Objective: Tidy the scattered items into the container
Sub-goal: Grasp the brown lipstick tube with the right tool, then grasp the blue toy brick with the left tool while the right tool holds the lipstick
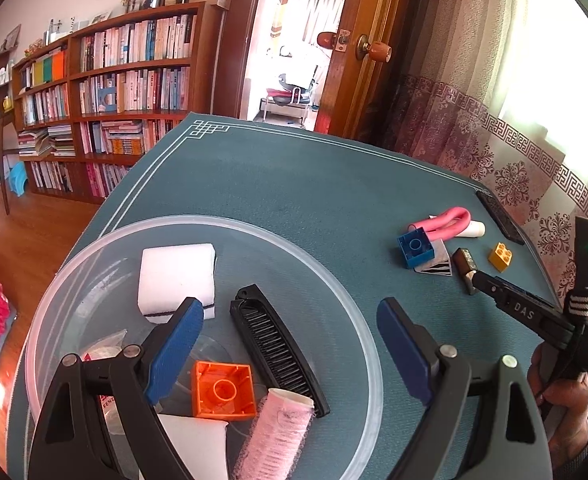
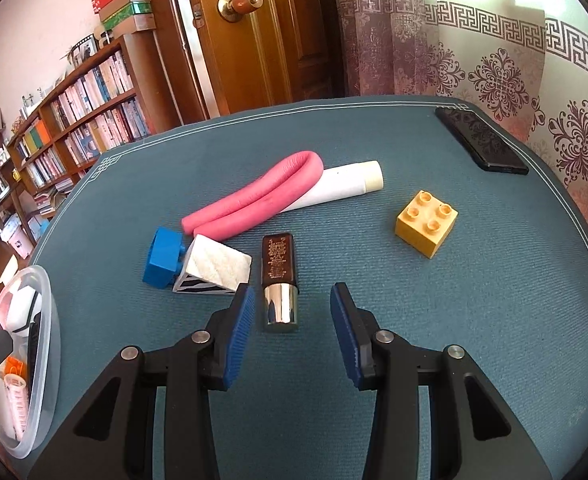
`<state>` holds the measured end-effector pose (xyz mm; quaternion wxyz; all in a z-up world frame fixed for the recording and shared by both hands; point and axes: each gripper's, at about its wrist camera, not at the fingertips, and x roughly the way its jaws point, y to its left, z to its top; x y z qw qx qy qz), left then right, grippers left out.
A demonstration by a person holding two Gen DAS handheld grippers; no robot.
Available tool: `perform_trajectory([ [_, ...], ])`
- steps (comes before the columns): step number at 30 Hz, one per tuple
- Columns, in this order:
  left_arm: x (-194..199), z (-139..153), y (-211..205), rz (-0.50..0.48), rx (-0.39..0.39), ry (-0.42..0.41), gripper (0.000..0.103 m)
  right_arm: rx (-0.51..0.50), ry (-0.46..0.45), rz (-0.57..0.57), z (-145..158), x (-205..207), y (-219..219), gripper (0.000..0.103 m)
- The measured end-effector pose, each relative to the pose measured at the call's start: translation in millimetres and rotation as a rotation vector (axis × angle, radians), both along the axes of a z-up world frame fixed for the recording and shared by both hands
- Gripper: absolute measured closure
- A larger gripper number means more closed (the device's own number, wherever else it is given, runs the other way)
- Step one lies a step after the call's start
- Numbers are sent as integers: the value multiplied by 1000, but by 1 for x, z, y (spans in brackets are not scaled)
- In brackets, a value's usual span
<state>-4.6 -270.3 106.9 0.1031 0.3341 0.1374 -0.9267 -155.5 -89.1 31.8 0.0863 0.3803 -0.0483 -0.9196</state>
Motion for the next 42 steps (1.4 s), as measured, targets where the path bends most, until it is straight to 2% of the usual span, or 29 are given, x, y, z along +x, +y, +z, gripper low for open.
perform_trajectory([
  [4,-4,-3,1,5,1,-7,12,8,-13,11,-3,-15,-4,60],
  [6,-7,-3,2,3,-2,-10,12,14,-30,17,-8,-21,-6,69],
  [11,-19,3,14,-29,-5,-15,12,3,-33,35,-9,-21,-3,80],
  [18,-50,12,47,-103,2,-5,12,31,-38,38,-10,0,18,80],
  [24,-83,8,68,-125,44,-6,12,-65,-37,17,-14,19,48,80],
  [26,-94,4,71,-117,67,-16,12,-96,-39,15,-15,19,52,80],
  [31,-113,-6,70,-71,101,-32,12,-90,-34,16,-15,19,50,80],
  [36,-125,-14,67,-21,65,-37,13,-133,-36,21,-17,18,57,80],
  [39,-131,-19,65,-33,93,-44,21,-139,-36,22,-17,17,58,80],
  [42,-138,-25,65,-36,75,-59,24,-139,-35,22,-17,17,58,80],
])
